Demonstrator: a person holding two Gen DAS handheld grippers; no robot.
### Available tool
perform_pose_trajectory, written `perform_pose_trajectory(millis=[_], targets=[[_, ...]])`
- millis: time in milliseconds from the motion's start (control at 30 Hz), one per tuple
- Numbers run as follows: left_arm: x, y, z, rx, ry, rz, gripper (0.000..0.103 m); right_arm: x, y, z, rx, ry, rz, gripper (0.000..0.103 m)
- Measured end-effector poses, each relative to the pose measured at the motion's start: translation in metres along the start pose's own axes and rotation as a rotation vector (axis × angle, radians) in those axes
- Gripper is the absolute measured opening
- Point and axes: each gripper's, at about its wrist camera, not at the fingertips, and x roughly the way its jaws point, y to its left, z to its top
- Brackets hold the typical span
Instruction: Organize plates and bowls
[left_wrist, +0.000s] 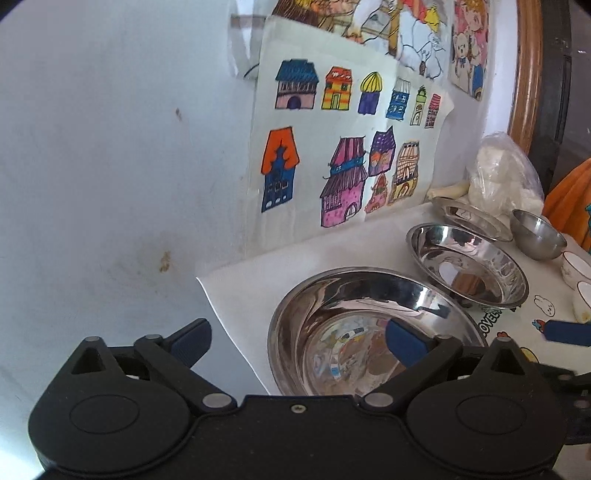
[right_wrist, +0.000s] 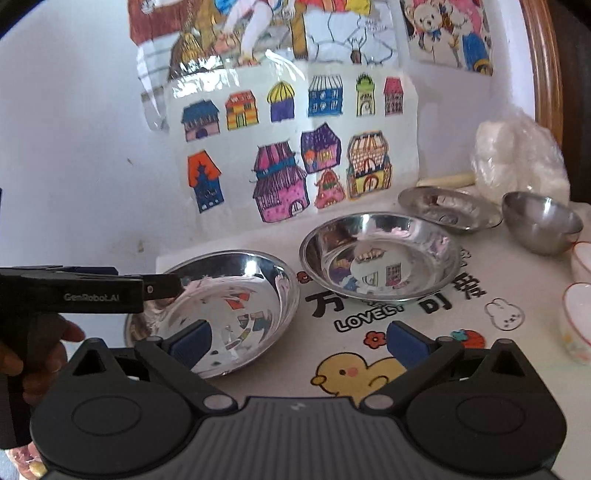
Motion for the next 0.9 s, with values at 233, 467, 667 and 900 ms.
perform_pose_trajectory(millis=[233,467,667,900], targets=[[0.006,0.003,-0.004,-0.037,-0.005,-0.031,0.086,0.019,0.001,-0.004,0.029,0.023,-0.001,0.088],[0.014,0.005,-0.01,-0.086,0.021,-0.053,0.052,0.026,0.005,-0.007,0.063,0.046,0.037,0.066],[0.018,0.011,-0.014,-0.129,0.035,-0.035,0.029,0.024,0.005,-0.007,0.073,0.024,0.033,0.041],[0.014,0.011,-0.017,-0.142,0.035,-0.043,0.015,0.024,0.006,-0.008,0.095,0.029,0.032,0.026]])
